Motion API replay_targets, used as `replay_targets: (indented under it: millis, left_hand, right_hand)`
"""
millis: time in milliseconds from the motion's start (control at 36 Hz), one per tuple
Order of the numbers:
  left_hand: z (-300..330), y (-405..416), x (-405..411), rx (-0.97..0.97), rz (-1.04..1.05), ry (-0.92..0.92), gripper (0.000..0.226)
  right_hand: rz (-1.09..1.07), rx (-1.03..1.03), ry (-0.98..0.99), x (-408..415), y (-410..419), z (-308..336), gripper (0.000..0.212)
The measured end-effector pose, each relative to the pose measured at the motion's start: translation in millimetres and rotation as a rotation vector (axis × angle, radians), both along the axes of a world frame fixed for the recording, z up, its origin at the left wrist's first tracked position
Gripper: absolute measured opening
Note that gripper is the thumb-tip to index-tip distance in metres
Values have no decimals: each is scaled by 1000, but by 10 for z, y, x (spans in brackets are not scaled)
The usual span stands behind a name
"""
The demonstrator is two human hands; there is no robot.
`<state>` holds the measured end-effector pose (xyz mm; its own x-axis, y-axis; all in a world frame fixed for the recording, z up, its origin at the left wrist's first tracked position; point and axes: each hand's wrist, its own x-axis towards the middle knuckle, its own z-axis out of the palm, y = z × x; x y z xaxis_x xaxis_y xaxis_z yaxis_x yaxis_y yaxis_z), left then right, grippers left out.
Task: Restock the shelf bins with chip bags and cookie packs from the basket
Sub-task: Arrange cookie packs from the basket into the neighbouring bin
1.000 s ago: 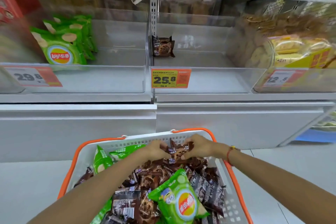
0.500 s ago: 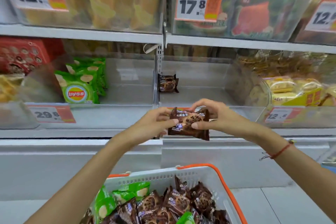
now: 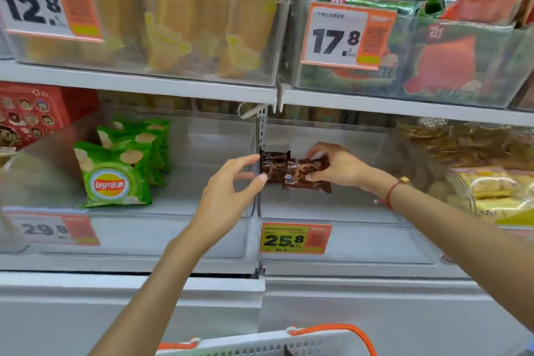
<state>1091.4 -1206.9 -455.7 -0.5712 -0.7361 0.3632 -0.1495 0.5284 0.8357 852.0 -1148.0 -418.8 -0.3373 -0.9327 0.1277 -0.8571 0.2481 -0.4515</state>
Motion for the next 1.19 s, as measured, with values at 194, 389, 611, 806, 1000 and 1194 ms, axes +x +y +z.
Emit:
replay_targets:
  millis: [194,389,611,806,1000,1194]
  left_hand:
    - [-86,-117,23,99,-47,88,59]
    - [-86,-124,15,124,-73,110,58]
    - [-71,-99,17,122,-78,123,56]
    - [-82,-100,7,116,-75,136,46]
    - [-92,-100,0,108,-72,135,45]
    - [-95,-88,8,106,-69,139,46]
  right_hand:
    - [70,58,128,64,-656,-336,37]
    - [50,-29,476,60,-761,-572,39]
    - [47,-58,607,101,-743,-556,43]
    - [25,-65,594,111,-793,-604,44]
    - [96,-36,805,150,-836,-595,43]
    - [83,16,593,127,-833,-565,47]
